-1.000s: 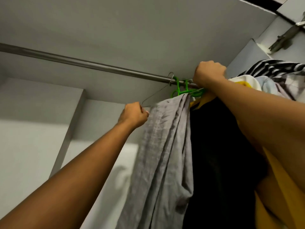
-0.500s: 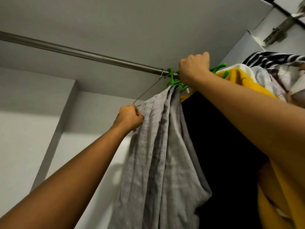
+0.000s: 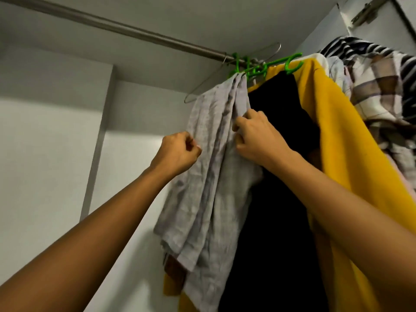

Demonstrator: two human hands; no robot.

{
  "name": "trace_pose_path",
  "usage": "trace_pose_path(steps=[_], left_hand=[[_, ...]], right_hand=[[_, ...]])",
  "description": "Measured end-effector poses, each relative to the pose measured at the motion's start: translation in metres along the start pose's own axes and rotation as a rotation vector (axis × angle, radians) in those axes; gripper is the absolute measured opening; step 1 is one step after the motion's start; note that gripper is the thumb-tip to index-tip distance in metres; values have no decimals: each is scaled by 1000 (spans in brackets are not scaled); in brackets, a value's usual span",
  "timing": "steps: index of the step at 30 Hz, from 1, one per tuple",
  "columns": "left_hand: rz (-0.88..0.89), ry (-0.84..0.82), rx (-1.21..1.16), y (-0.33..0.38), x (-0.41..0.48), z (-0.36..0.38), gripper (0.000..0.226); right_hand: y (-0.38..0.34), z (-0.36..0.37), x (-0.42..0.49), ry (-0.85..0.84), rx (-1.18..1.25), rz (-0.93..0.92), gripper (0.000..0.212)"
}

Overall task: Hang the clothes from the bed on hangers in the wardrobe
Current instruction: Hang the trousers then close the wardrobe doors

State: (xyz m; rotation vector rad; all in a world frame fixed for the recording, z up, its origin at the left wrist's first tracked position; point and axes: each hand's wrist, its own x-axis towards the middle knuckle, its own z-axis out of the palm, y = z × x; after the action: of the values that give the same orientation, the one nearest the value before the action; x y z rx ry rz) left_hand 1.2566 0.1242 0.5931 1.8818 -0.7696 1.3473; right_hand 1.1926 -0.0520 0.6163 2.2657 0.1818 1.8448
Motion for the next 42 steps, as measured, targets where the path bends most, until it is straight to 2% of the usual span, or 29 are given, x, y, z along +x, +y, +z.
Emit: trace_pose_path(steps=[10,17,20,22,28,37,42], left_hand=[[-49,-279,-126,14,-133,-11,5],[-172,-313,-110,51,-235,-59,9],[-262,-331,-77,80,-282,-87,6],[-320,-346,-48,105,-312,-103,6],[-485,-326,-11,193,-383,-134,7],[-549,-518,89,297,-469,-186,19],[-581,-598,-10,348,-526,-187,18]], right_hand=[[-36,-48,-145,-270,69,123,25],[-48,-118,-249,-379,245,187,28],[-41,-153,-296,-353,305,217,27],[-36,-174,-324,-395,321,219,27],[-19,-242,-386,-514,431,103,26],[-1,-366,-444,-533,527,44,23],[21,-435,-489,-509,465,167,26]])
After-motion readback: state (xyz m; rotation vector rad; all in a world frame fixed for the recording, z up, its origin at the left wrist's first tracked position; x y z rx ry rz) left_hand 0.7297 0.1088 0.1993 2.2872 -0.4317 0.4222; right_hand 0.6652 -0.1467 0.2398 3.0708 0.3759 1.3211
